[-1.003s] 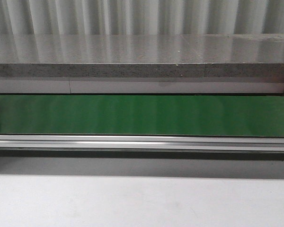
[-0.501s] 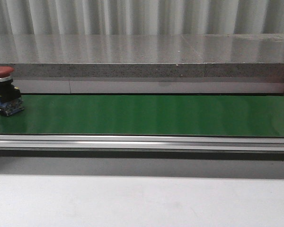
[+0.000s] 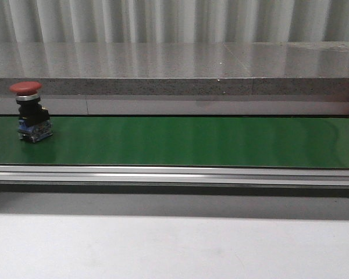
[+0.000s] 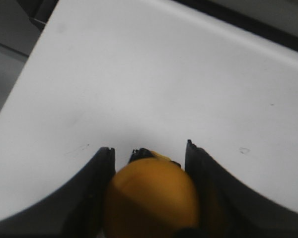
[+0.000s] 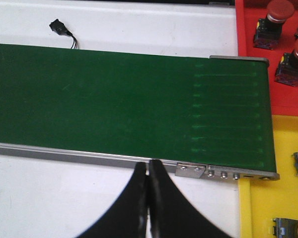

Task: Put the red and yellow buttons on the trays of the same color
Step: 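Move the left gripper to the last yellow-capped button and grasp it, then carry the yellow button onto the green belt and open the left gripper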

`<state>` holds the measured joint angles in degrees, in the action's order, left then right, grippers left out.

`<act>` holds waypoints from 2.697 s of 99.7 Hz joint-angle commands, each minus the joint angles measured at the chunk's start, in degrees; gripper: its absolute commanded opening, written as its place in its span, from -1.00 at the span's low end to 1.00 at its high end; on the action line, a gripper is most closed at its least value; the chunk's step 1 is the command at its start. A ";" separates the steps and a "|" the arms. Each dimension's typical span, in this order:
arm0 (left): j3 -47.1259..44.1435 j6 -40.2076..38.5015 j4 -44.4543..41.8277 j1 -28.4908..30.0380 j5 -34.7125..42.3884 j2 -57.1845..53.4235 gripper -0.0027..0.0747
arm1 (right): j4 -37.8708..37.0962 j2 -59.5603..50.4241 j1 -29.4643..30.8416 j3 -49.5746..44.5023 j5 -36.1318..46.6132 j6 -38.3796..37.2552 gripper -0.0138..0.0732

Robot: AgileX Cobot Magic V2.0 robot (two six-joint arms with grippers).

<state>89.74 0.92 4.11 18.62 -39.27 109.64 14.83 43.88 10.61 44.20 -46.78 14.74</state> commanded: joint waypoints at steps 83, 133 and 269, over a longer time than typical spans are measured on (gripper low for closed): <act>-24.99 0.03 2.81 -14.23 8.84 -28.06 -0.98 | 0.67 -0.37 0.07 1.44 2.74 0.57 -0.83; -25.30 0.03 3.02 -14.32 8.99 -20.79 -0.98 | 0.67 -0.37 0.07 1.44 2.74 0.57 -0.83; -47.73 0.03 1.71 -18.80 4.18 -75.13 0.72 | 0.67 -0.37 0.07 1.44 2.74 0.57 -0.83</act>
<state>44.04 0.92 5.55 0.26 -39.12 38.87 14.83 43.88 10.61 44.20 -46.78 14.77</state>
